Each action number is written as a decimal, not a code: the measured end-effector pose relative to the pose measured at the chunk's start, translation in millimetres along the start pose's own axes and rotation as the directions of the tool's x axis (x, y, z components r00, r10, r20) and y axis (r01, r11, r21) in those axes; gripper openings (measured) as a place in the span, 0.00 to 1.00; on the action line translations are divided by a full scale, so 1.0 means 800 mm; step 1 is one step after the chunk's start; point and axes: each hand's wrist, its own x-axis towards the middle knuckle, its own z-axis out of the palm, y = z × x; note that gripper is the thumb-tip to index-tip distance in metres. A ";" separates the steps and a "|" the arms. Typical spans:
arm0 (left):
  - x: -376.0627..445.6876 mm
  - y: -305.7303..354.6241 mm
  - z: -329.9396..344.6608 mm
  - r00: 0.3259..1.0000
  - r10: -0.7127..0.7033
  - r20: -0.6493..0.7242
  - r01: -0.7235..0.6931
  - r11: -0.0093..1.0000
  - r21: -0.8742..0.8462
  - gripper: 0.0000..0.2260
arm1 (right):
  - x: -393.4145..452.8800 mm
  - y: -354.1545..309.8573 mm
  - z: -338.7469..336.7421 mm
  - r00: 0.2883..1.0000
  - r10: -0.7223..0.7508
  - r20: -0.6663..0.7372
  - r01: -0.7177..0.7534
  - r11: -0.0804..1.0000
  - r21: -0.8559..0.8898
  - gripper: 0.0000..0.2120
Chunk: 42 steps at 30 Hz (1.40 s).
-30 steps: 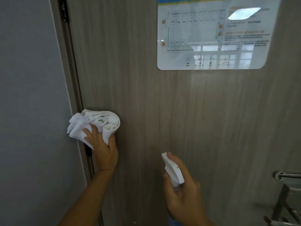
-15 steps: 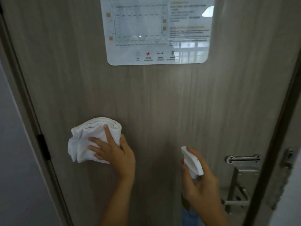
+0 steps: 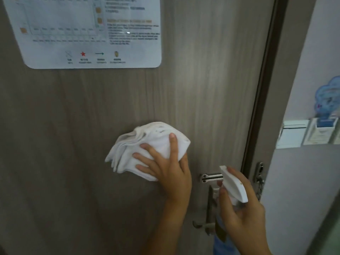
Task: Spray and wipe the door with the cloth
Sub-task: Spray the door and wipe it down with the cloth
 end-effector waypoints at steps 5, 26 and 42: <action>-0.032 0.062 0.049 0.964 0.243 0.105 -0.250 0.966 0.060 0.26 | 0.023 0.025 -0.048 0.996 0.071 -0.049 -0.075 0.993 -0.092 0.24; 0.078 -0.143 -0.069 0.074 0.901 0.427 -0.992 0.111 -0.061 0.16 | -0.022 -0.033 0.044 1.000 0.028 0.003 -0.028 0.997 0.071 0.23; 0.127 -0.419 -0.277 0.538 0.671 0.511 -0.840 0.479 0.255 0.38 | -0.123 -0.088 0.210 0.991 0.022 0.133 -0.051 0.974 0.221 0.24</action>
